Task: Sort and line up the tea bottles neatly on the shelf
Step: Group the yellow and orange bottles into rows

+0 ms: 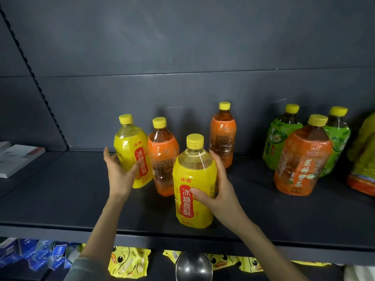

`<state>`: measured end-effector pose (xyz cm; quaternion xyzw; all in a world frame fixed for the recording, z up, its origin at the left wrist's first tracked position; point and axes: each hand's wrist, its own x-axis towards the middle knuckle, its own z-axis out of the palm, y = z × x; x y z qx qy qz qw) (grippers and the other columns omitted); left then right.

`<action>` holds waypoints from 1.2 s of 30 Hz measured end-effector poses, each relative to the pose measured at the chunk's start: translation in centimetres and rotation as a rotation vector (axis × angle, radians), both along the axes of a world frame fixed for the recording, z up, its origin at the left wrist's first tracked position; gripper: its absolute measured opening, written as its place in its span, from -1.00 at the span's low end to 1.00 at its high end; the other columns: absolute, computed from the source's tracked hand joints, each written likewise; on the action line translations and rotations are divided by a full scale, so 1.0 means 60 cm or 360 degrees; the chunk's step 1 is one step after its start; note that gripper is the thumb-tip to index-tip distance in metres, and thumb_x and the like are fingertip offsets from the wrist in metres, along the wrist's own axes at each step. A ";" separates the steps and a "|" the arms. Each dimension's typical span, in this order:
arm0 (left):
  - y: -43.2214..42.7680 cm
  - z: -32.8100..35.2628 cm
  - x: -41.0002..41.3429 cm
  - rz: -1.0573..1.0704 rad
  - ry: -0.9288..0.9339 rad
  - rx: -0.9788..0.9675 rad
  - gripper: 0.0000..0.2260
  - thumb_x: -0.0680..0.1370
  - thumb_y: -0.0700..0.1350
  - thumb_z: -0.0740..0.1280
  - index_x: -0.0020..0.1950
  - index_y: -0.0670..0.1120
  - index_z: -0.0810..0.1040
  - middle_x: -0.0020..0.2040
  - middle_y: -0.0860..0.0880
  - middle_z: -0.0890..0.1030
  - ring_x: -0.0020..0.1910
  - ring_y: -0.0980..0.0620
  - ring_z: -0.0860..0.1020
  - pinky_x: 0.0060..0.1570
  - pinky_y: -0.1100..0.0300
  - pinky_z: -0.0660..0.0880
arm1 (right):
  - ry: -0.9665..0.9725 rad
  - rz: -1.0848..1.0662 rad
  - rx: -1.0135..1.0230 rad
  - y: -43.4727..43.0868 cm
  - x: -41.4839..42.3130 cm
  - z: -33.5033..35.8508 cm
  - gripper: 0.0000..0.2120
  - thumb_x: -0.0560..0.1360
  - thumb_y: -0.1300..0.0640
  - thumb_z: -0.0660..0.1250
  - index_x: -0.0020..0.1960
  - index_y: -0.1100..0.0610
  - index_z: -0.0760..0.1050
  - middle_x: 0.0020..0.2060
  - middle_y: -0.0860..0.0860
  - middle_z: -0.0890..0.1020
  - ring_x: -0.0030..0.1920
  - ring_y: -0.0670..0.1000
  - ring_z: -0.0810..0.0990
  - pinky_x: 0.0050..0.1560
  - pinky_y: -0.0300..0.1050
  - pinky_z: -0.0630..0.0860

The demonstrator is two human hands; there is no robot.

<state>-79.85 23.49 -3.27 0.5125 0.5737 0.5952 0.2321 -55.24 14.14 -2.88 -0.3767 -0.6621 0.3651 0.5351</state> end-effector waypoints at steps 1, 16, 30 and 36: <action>0.006 -0.001 -0.002 0.0000 0.0023 -0.0046 -0.11 0.43 -0.19 0.47 0.54 -0.09 -0.08 0.46 -0.17 0.22 0.42 -0.12 0.27 0.33 -0.11 0.33 | 0.0007 0.0001 0.0002 0.000 0.000 0.000 -0.21 0.35 -0.14 0.46 0.40 -0.41 0.06 0.34 -0.18 0.40 0.31 -0.09 0.45 0.23 0.08 0.51; -0.018 -0.010 -0.020 -0.0091 -0.0044 -0.0164 -0.24 0.40 -0.12 0.49 0.47 -0.04 0.13 0.32 -0.10 0.41 0.24 -0.08 0.44 0.08 0.05 0.44 | 0.0117 -0.0063 -0.0075 -0.001 -0.008 -0.003 -0.20 0.32 -0.12 0.45 0.39 -0.39 0.06 0.25 -0.36 0.42 0.27 -0.18 0.46 0.10 -0.22 0.54; -0.148 -0.050 0.005 -0.0232 -0.0144 -0.0114 -0.07 0.15 0.27 0.56 0.38 0.13 0.16 0.13 0.10 0.49 0.15 0.01 0.51 0.07 0.08 0.49 | 0.0051 -0.0281 -0.0334 -0.042 -0.017 -0.053 -0.26 0.23 -0.07 0.51 0.28 -0.27 0.19 0.15 -0.26 0.49 0.12 -0.31 0.50 -0.05 -0.35 0.53; -0.218 -0.057 0.000 -0.0397 -0.0309 -0.0050 0.00 0.01 0.38 0.51 0.37 0.09 0.30 0.13 0.11 0.56 0.08 0.11 0.57 -0.02 0.15 0.54 | 0.0118 -0.0432 -0.0342 -0.102 -0.006 -0.058 -0.22 0.20 -0.04 0.54 0.33 -0.12 0.26 0.14 -0.17 0.54 0.10 -0.25 0.55 -0.06 -0.30 0.55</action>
